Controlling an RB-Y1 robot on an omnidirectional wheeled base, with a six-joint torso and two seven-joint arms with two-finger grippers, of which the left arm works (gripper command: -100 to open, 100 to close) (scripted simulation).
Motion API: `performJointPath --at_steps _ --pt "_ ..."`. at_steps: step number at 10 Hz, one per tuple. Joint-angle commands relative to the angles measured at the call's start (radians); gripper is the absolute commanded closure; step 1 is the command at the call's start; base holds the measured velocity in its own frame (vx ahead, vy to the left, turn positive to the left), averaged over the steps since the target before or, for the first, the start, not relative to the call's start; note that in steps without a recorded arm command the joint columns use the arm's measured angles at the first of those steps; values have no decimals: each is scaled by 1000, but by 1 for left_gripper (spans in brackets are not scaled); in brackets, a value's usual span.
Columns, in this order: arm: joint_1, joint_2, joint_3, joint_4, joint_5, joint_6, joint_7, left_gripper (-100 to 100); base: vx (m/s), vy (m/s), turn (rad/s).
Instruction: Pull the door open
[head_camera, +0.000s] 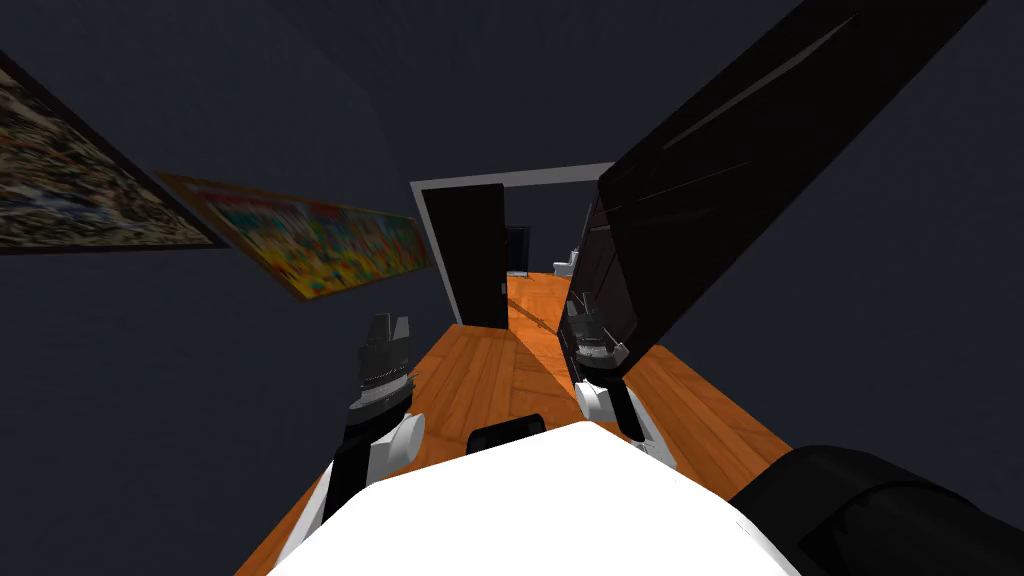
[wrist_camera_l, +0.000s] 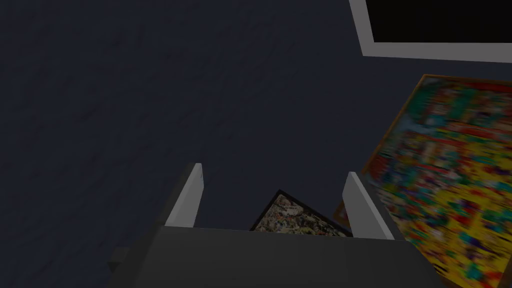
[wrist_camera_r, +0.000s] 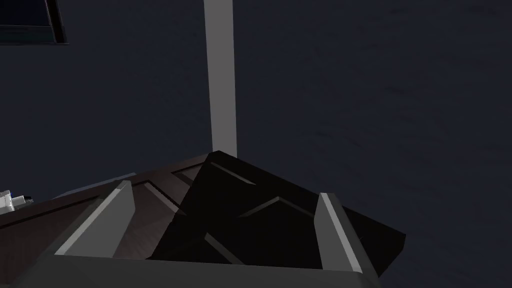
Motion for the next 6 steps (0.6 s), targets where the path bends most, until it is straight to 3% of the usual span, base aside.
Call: performJointPath --at_steps 1,6 --pt "-2 16 1 28 4 -6 8 -100 123 -112 -87" --pt "-8 59 3 124 16 -26 34 -100 194 -15 -75"
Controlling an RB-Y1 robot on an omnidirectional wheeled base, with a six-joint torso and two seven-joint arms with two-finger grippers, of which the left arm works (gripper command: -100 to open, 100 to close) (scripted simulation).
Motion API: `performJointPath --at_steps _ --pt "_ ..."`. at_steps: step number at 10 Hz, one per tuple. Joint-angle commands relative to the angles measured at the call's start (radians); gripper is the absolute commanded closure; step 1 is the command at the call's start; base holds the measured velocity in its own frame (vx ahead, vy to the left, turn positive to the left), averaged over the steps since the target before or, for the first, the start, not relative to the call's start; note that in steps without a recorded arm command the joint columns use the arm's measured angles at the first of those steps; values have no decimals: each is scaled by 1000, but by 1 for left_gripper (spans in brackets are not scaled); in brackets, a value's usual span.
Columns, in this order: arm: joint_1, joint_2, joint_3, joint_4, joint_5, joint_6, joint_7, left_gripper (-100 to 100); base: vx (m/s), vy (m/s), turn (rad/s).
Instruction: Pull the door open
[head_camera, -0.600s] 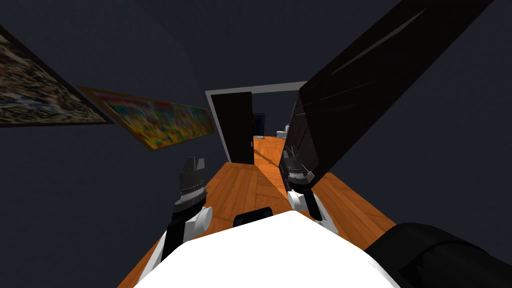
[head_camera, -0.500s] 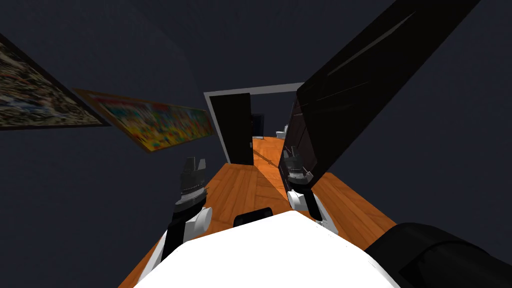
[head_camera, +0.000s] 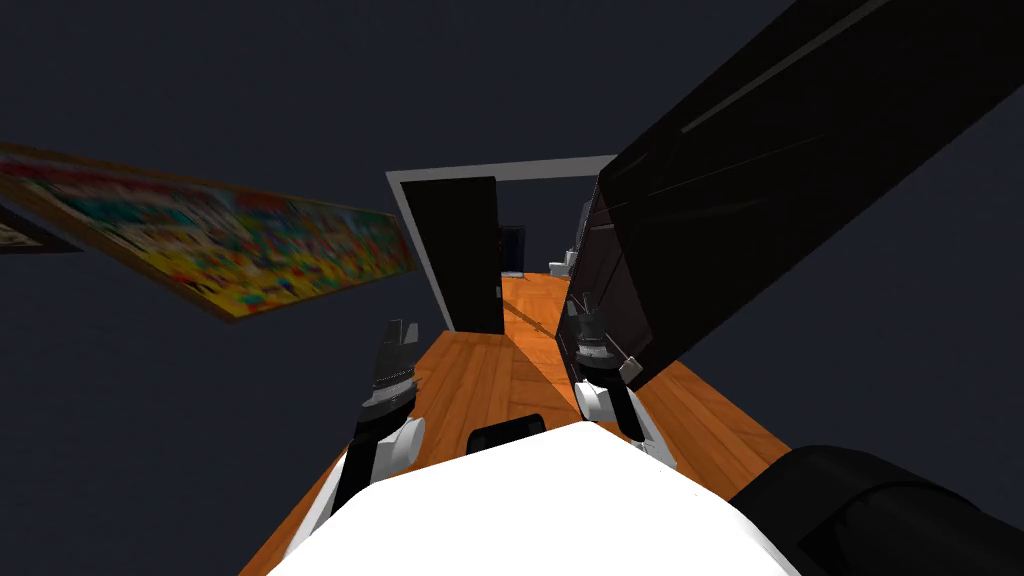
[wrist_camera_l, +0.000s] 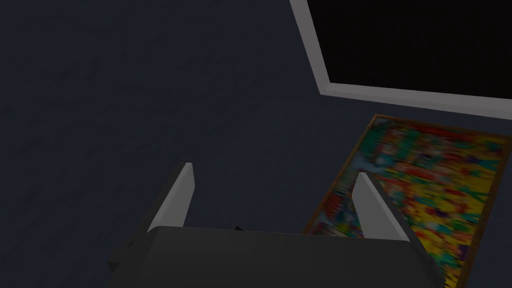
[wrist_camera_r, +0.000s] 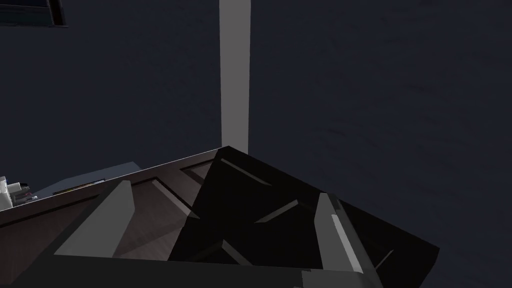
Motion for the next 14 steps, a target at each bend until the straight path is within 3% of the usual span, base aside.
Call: performJointPath --at_steps 1,7,14 --pt "2 11 -4 39 3 -12 9 -100 195 -19 -102" --pt "-8 53 0 177 21 -41 47 -100 161 -41 -88" --pt "-16 83 3 307 38 -68 83 -100 127 -24 -74"
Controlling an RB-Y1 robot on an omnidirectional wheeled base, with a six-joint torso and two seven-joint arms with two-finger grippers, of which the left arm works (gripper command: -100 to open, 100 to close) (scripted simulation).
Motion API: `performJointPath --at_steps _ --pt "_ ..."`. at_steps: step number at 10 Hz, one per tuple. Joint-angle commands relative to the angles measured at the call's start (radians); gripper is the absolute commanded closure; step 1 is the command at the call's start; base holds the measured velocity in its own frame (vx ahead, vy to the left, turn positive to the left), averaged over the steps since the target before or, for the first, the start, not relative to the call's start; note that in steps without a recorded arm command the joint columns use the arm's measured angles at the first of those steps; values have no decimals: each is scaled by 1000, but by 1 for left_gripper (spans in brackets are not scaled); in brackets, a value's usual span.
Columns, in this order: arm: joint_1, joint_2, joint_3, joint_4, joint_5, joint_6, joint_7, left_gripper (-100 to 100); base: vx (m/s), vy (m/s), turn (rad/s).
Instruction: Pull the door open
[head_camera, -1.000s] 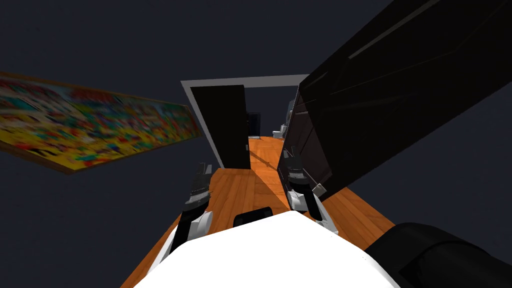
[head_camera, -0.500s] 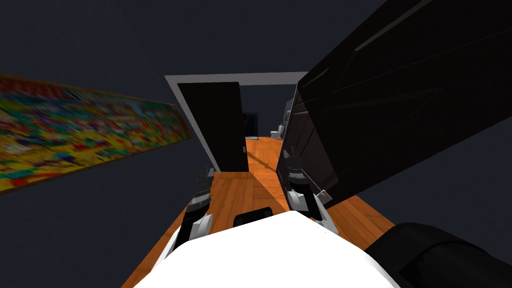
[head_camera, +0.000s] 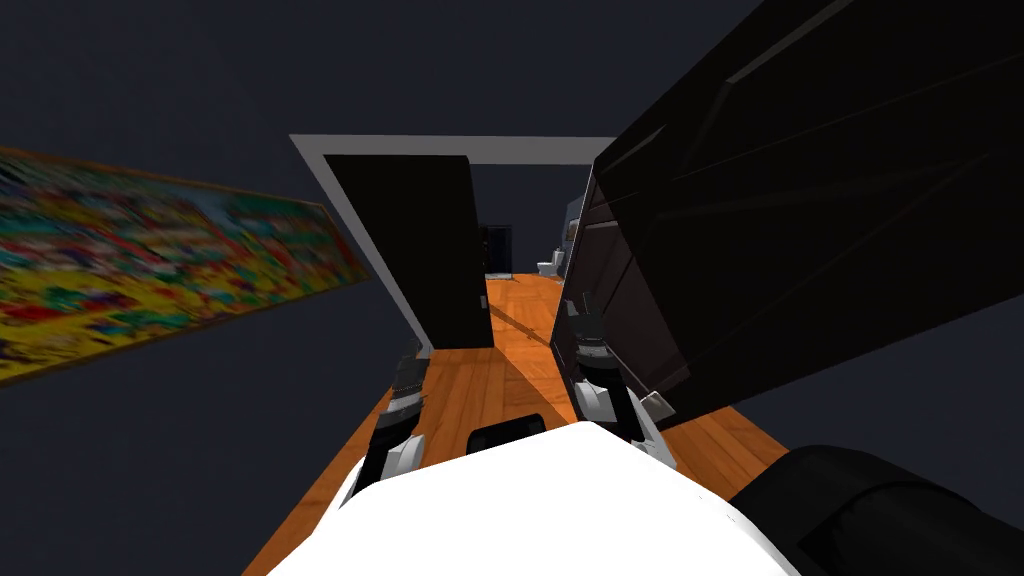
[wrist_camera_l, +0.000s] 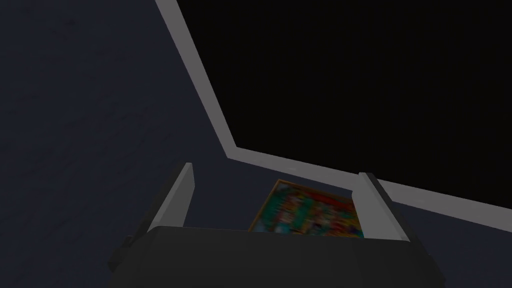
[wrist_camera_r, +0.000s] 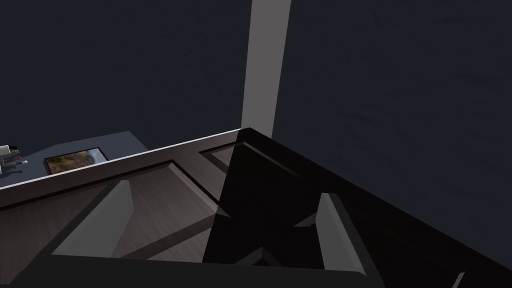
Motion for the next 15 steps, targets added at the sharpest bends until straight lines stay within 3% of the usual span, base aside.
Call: performJointPath --at_steps 1,6,9,15 --pt "-3 10 2 40 6 -4 14 -100 123 -28 -110" --pt "-9 26 4 126 18 -22 38 -100 121 -14 -73" --pt "-15 41 6 214 29 -40 62 -100 144 -22 -110" --pt "-23 58 10 334 45 -65 95 -100 140 -9 -81"
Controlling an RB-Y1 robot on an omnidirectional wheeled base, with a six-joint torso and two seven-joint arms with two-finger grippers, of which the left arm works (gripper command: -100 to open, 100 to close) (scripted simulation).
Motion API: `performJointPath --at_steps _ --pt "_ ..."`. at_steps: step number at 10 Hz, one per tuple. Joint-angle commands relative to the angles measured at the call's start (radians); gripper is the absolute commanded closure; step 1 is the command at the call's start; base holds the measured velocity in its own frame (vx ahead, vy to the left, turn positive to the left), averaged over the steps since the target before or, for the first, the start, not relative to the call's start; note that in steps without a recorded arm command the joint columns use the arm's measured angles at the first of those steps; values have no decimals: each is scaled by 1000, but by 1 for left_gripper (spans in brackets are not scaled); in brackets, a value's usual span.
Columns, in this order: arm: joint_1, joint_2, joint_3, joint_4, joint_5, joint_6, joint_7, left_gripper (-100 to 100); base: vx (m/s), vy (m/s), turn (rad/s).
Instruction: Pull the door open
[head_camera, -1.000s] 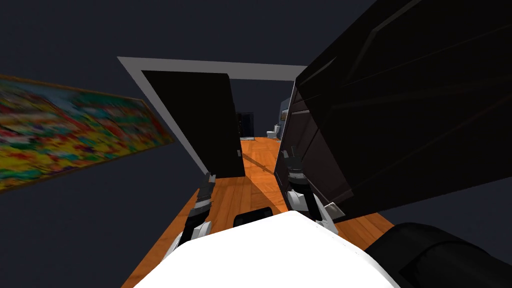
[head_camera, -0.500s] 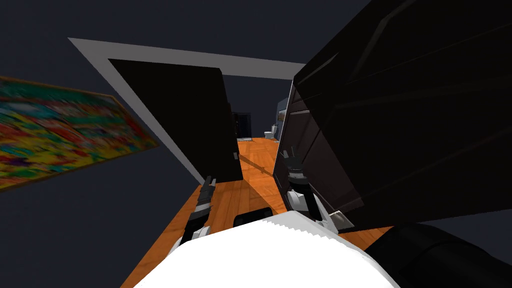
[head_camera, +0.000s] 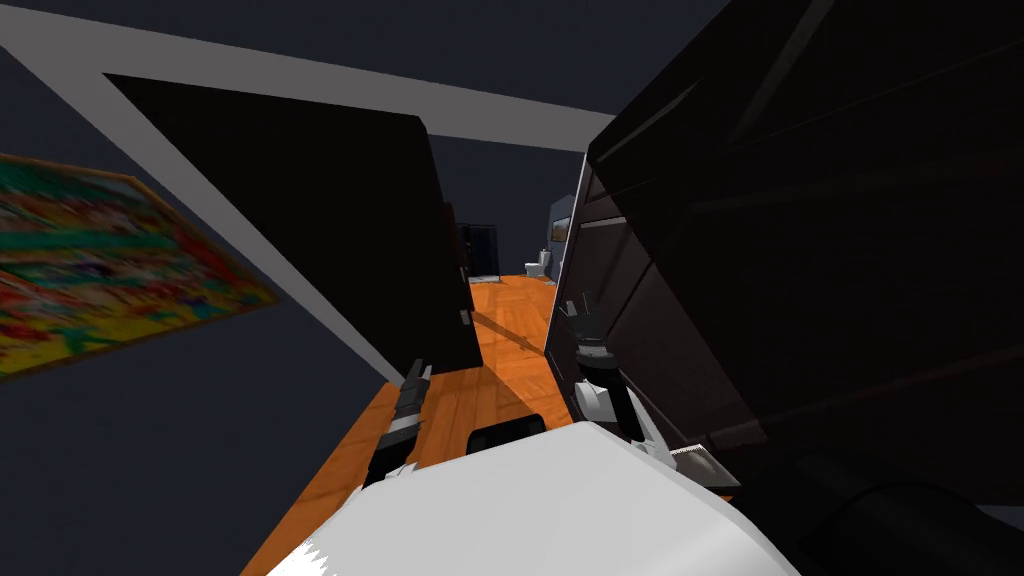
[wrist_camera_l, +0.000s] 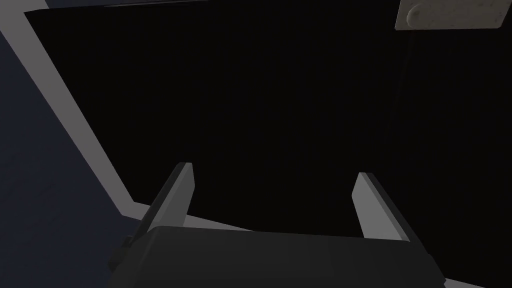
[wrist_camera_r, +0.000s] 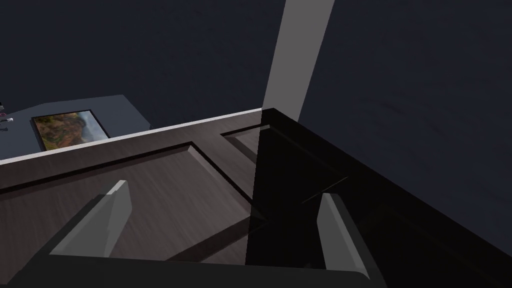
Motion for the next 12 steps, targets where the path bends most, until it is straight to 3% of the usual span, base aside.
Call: performJointPath --at_steps 1,10,12 --pt "-6 5 2 35 4 -8 8 -100 103 -8 -64" --pt "-20 29 7 232 31 -49 63 -100 136 -1 -86" --pt "-21 31 8 257 34 -54 70 -100 134 12 -39"
